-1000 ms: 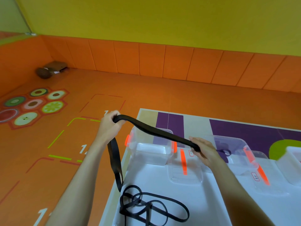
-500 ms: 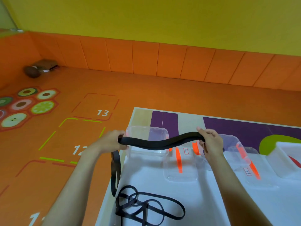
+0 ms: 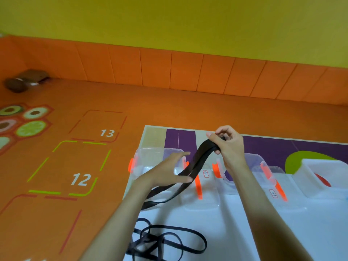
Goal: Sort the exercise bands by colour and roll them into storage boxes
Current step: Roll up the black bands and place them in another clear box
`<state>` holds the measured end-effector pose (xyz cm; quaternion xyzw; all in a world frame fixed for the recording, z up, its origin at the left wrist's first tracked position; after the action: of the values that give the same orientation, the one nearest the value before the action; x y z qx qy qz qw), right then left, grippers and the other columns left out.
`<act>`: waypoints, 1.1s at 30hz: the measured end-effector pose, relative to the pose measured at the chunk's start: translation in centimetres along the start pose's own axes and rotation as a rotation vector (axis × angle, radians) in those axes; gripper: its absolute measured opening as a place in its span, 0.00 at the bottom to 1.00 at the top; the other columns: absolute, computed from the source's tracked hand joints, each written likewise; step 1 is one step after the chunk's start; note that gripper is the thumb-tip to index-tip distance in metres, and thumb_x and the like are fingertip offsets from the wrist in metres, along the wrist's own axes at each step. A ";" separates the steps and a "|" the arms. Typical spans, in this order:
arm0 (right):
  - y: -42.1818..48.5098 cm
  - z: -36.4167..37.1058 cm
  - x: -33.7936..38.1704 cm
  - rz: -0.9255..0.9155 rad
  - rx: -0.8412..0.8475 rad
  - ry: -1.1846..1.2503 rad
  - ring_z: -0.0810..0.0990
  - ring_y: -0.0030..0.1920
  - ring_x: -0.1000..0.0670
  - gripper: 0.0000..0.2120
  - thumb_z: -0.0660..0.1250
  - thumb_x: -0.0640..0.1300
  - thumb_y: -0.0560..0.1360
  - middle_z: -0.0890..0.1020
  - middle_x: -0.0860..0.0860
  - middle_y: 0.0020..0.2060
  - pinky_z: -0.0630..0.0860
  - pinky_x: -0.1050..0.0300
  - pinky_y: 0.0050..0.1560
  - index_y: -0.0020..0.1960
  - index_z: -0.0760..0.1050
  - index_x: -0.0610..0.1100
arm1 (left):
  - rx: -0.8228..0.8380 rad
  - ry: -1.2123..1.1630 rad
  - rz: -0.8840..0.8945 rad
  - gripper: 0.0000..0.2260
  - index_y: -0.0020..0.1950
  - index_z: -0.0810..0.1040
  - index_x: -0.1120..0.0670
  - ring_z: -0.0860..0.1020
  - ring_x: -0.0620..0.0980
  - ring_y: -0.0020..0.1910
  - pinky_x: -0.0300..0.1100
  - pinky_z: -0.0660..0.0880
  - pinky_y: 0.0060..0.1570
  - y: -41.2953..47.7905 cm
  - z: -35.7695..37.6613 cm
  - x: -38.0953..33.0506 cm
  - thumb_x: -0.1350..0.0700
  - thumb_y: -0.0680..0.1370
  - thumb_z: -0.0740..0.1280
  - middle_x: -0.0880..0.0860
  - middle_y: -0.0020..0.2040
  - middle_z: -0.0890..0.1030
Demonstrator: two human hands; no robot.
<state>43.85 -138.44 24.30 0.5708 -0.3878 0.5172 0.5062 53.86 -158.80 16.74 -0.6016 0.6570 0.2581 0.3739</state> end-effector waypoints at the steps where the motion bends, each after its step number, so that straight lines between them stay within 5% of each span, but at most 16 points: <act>1: -0.2 0.2 -0.1 0.005 0.015 -0.004 0.73 0.30 0.52 0.11 0.78 0.38 0.75 0.75 0.47 0.34 0.68 0.61 0.24 0.45 0.76 0.42 | -0.040 -0.041 0.083 0.35 0.78 0.65 0.40 0.67 0.37 0.74 0.37 0.66 0.72 0.3 0.0 -2.2 0.44 0.75 0.78 0.40 0.76 0.68; 4: -0.7 1.0 -0.1 0.024 0.038 0.015 0.73 0.30 0.52 0.10 0.78 0.38 0.75 0.75 0.49 0.33 0.68 0.60 0.24 0.45 0.76 0.42 | -0.124 -0.151 0.167 0.21 0.65 0.72 0.42 0.78 0.36 0.55 0.35 0.74 0.54 1.4 0.2 -6.3 0.45 0.77 0.78 0.39 0.56 0.80; 9: -1.2 0.6 -0.5 -0.008 0.061 -0.046 0.74 0.29 0.49 0.10 0.79 0.38 0.74 0.79 0.48 0.35 0.72 0.57 0.26 0.46 0.77 0.39 | -0.226 -0.184 0.153 0.10 0.50 0.73 0.47 0.78 0.48 0.36 0.47 0.74 0.38 1.9 1.4 -5.6 0.45 0.81 0.71 0.51 0.39 0.80; 11: -1.4 0.1 -0.9 0.006 0.065 -0.086 0.79 0.36 0.48 0.10 0.79 0.41 0.74 0.81 0.49 0.39 0.76 0.54 0.32 0.48 0.78 0.41 | -0.239 -0.141 0.147 0.12 0.53 0.73 0.50 0.77 0.53 0.36 0.49 0.71 0.36 1.5 1.9 -5.2 0.42 0.83 0.68 0.54 0.39 0.79; 16: -3.1 -0.3 -2.0 0.226 0.091 0.237 0.86 0.45 0.44 0.08 0.70 0.42 0.81 0.84 0.40 0.46 0.84 0.53 0.46 0.57 0.77 0.40 | -0.321 0.081 0.088 0.16 0.67 0.72 0.44 0.76 0.35 0.42 0.38 0.68 0.39 1.0 1.9 -5.2 0.36 0.85 0.60 0.36 0.40 0.78; 20: -3.9 -0.5 -2.3 0.311 -0.015 0.198 0.89 0.44 0.41 0.17 0.76 0.41 0.77 0.88 0.40 0.46 0.84 0.45 0.55 0.63 0.76 0.41 | -0.406 0.143 0.090 0.18 0.67 0.70 0.41 0.78 0.41 0.44 0.39 0.74 0.44 0.2 2.1 -5.3 0.33 0.84 0.56 0.43 0.45 0.82; 25: -4.3 -0.9 -2.6 0.147 -0.091 -0.148 0.89 0.37 0.46 0.16 0.79 0.39 0.74 0.88 0.49 0.41 0.86 0.40 0.43 0.57 0.78 0.49 | -0.514 0.367 0.114 0.14 0.59 0.74 0.41 0.78 0.43 0.44 0.40 0.74 0.40 0.6 3.0 -4.3 0.34 0.84 0.58 0.42 0.48 0.81; 29: -5.0 -1.0 -2.7 -0.036 -0.108 -0.336 0.85 0.42 0.62 0.14 0.78 0.38 0.74 0.87 0.56 0.42 0.80 0.67 0.39 0.55 0.79 0.48 | -0.551 0.460 0.110 0.22 0.61 0.79 0.40 0.80 0.44 0.46 0.43 0.77 0.40 1.0 3.8 -3.4 0.28 0.79 0.58 0.43 0.50 0.81; 33: -5.8 -0.9 -3.1 -0.087 -0.172 -0.364 0.85 0.44 0.65 0.17 0.79 0.40 0.74 0.87 0.56 0.45 0.80 0.68 0.42 0.57 0.78 0.50 | -0.613 0.413 0.095 0.22 0.62 0.81 0.40 0.80 0.44 0.45 0.44 0.78 0.39 1.2 4.9 -3.7 0.28 0.77 0.63 0.44 0.48 0.81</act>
<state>48.75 -136.69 20.15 0.6256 -0.4907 0.3482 0.4966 53.59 -152.59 16.70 -0.6938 0.6381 0.3332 0.0235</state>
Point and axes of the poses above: each hand's wrist, its own y-axis towards the middle knuckle, its own z-axis out of the palm, x = y × z, the point moved 1 cm from there along y, towards the middle knuckle
